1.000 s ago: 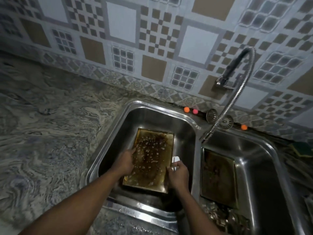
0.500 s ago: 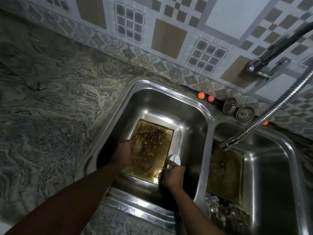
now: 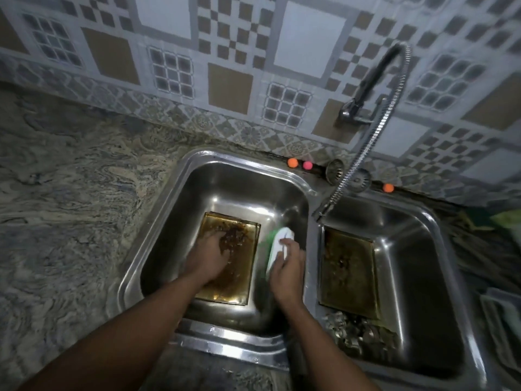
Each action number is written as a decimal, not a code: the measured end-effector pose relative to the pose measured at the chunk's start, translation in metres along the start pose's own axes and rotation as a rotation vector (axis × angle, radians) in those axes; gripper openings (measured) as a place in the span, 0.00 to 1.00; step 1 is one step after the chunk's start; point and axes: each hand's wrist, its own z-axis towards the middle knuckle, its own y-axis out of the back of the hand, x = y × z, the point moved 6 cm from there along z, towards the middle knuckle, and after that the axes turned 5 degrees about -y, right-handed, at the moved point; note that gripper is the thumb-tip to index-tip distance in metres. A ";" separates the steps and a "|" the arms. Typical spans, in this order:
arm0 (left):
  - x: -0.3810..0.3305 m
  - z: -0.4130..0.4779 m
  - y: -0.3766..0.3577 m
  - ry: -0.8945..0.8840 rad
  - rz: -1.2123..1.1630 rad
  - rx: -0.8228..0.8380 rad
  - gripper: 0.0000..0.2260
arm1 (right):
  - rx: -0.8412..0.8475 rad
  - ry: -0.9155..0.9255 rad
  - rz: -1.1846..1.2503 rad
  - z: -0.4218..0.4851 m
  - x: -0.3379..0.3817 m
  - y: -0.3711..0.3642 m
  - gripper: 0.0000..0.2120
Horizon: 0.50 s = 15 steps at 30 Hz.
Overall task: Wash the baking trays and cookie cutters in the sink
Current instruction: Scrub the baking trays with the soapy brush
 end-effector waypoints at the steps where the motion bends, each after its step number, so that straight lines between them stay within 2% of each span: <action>1: -0.020 -0.001 -0.001 -0.036 -0.012 0.006 0.22 | -0.033 0.012 0.030 0.006 0.003 0.015 0.11; 10: -0.194 -0.019 -0.052 -0.332 -0.053 0.067 0.20 | -0.315 -0.009 0.146 0.050 -0.035 0.189 0.18; 15: -0.258 -0.030 -0.108 -0.358 0.003 0.139 0.18 | -0.393 0.008 0.091 0.063 -0.091 0.300 0.17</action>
